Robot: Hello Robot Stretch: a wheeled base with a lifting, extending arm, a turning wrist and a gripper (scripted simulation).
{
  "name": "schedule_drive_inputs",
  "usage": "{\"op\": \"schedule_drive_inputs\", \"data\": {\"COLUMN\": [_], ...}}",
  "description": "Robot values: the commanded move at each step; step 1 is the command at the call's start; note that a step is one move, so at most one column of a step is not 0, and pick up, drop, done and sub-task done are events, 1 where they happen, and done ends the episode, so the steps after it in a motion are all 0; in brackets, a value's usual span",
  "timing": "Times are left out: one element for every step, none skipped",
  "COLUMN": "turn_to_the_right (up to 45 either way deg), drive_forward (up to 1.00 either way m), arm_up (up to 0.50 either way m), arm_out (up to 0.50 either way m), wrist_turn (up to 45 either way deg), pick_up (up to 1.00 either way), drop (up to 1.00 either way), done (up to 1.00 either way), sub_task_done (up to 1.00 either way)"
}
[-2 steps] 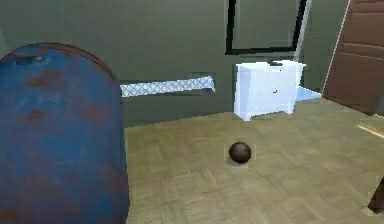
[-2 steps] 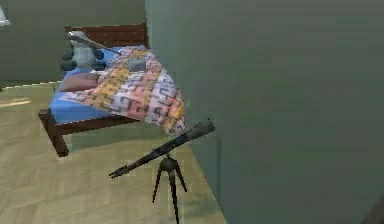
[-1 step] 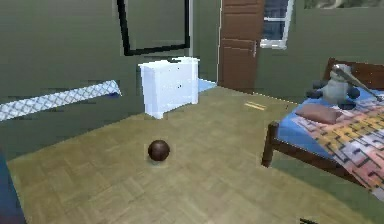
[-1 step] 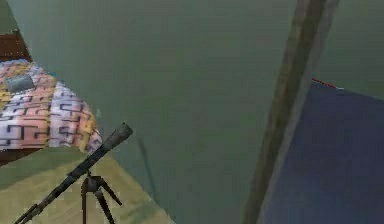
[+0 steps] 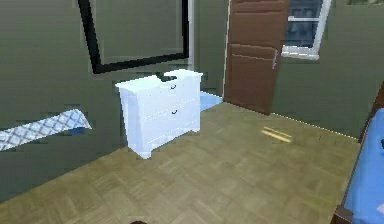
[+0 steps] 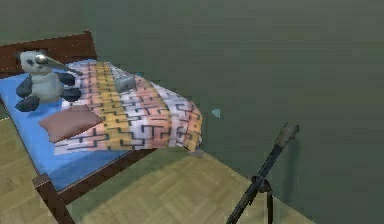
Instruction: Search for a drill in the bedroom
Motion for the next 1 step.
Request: {"op": "schedule_drive_inputs", "data": {"turn_to_the_right": [3.0], "drive_forward": [0.0], "arm_up": [0.0], "arm_out": [0.0], "wrist_turn": [0.0], "pick_up": [0.0], "drop": [0.0], "done": [0.0], "sub_task_done": [0.0]}}
